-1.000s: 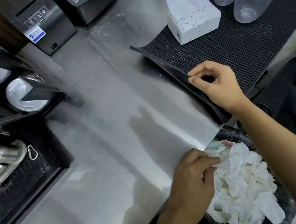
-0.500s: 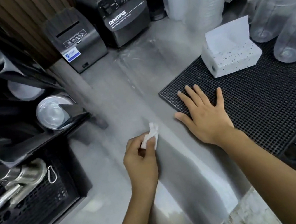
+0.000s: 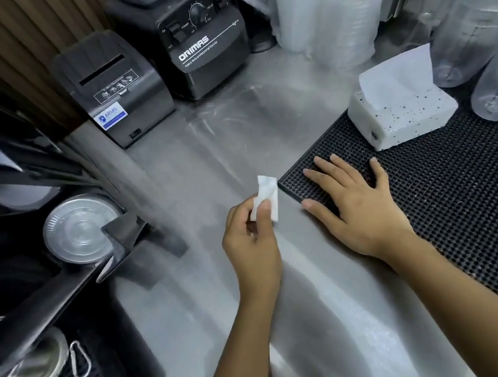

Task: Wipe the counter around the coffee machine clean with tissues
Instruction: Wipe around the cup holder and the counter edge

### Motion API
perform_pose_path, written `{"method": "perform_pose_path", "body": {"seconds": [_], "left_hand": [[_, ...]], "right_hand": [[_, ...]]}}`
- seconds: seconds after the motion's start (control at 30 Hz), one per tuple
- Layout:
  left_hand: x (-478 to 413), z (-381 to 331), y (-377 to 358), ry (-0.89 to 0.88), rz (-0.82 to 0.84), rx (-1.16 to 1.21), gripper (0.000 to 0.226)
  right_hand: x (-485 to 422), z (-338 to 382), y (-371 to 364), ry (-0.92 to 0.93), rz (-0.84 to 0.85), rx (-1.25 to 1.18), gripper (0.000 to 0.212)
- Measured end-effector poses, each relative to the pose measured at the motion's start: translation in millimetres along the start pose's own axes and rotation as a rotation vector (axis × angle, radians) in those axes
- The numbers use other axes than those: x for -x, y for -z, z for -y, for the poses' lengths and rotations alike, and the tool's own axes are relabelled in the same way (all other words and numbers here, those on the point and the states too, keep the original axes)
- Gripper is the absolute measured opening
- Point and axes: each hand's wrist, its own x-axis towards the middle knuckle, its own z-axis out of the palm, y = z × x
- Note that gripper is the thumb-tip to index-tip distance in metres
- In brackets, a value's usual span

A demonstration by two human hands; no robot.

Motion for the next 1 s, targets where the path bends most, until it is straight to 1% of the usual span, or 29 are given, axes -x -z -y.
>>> {"method": "perform_pose_path", "body": {"seconds": [0.07,0.13,0.2,0.23,0.3,0.33,0.37,0.4,0.47,0.53,0.57,0.6,0.67,0.7,0.73,0.8,0.87,0.93,0.97,1.0], "left_hand": [[0,0,1,-0.036,0.044,-0.036,0.019],[0,3,1,-0.105,0.088,-0.119,0.021],[-1,6,-3,-0.207,0.116,-0.205,0.026],[-2,7,-5,-0.255,0.135,-0.263,0.029],[-8,10,-12,-0.304,0.143,-0.354,0.029],[-13,10,-14,-0.299,0.136,-0.366,0.026],[-18,8,-14,-0.275,0.129,-0.356,0.024],[-24,6,-14,-0.246,0.129,-0.327,0.023],[-36,-1,-17,-0.199,0.127,-0.266,0.023],[-46,-6,-20,-0.138,0.058,-0.206,0.021],[-47,-8,-21,-0.103,0.001,-0.161,0.019],[-50,-7,-21,-0.065,-0.076,-0.117,0.018],[-54,-4,-21,-0.014,-0.204,-0.049,0.017],[-55,-3,-20,-0.005,-0.228,-0.035,0.016],[-55,-2,-20,-0.006,-0.229,-0.036,0.015],[-56,-1,-20,-0.020,-0.207,-0.047,0.014],[-57,0,-20,-0.033,-0.201,-0.066,0.013],[-58,0,-20,-0.039,-0.208,-0.078,0.011],[-58,0,-20,-0.036,-0.212,-0.081,0.010],[-57,0,-20,-0.029,-0.214,-0.087,0.010]], "right_hand": [[0,-1,0,0.002,-0.020,-0.032,0.069],[2,0,2,0.015,-0.073,-0.101,0.063],[1,5,8,0.098,-0.152,-0.261,0.050],[1,10,11,0.174,-0.158,-0.320,0.046],[-10,21,15,0.358,-0.098,-0.321,0.050],[-18,27,17,0.406,-0.057,-0.308,0.054],[-29,31,20,0.417,-0.022,-0.305,0.055],[-41,32,24,0.403,0.002,-0.309,0.053],[-66,31,29,0.373,0.042,-0.306,0.040],[-90,27,29,0.338,0.092,-0.261,0.029],[-97,25,30,0.306,0.064,-0.243,0.027],[-110,22,30,0.272,-0.020,-0.254,0.026],[-141,18,33,0.160,-0.245,-0.315,0.026],[-161,17,34,0.078,-0.336,-0.335,0.028],[-184,14,34,-0.014,-0.389,-0.351,0.031],[-228,8,33,-0.179,-0.391,-0.357,0.036],[-251,11,23,-0.262,-0.349,-0.340,0.035],[-246,30,5,-0.214,-0.351,-0.275,0.028],[-236,43,-7,-0.124,-0.363,-0.236,0.024],[-223,57,-19,0.007,-0.358,-0.194,0.023]]}}
